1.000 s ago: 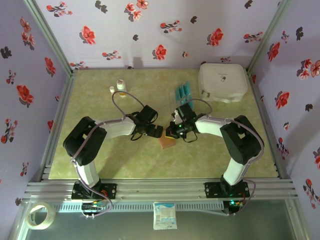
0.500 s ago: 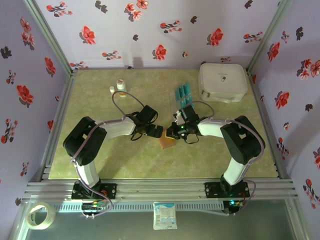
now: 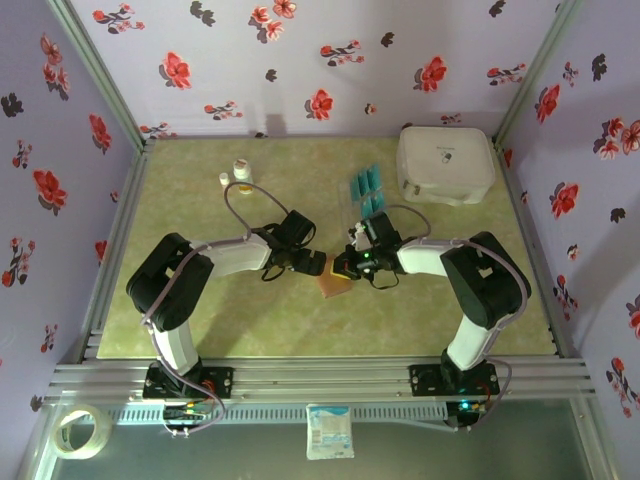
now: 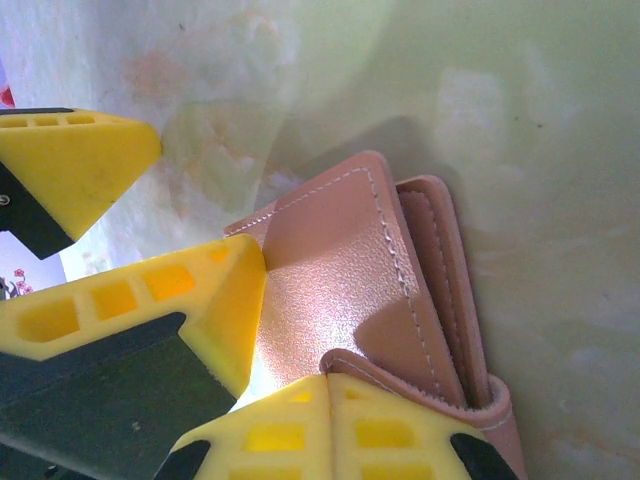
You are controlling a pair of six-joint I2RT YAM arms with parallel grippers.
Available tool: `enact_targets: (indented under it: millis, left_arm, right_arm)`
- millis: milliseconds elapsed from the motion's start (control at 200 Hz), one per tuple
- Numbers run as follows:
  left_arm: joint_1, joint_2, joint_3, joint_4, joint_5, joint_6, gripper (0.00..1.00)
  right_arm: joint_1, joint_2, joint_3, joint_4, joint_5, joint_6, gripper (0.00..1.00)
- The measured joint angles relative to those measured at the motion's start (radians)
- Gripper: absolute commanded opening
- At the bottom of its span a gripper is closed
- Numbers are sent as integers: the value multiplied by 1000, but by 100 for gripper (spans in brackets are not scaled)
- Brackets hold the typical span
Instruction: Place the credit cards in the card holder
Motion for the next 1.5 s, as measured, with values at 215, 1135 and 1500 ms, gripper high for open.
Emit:
enact_targets:
  millis: [215, 1135, 1500]
  left_arm:
    - [13, 13, 31, -34, 12, 0, 100]
    - [257, -740, -224, 71, -112, 132, 100]
    - [490, -885, -472, 289, -331, 323, 100]
  right_arm:
    - [5, -7, 96, -143, 40, -1, 38]
    - [-24, -832, 30, -484, 690, -153, 99]
    - [-177, -918, -270, -220, 1263, -319, 99]
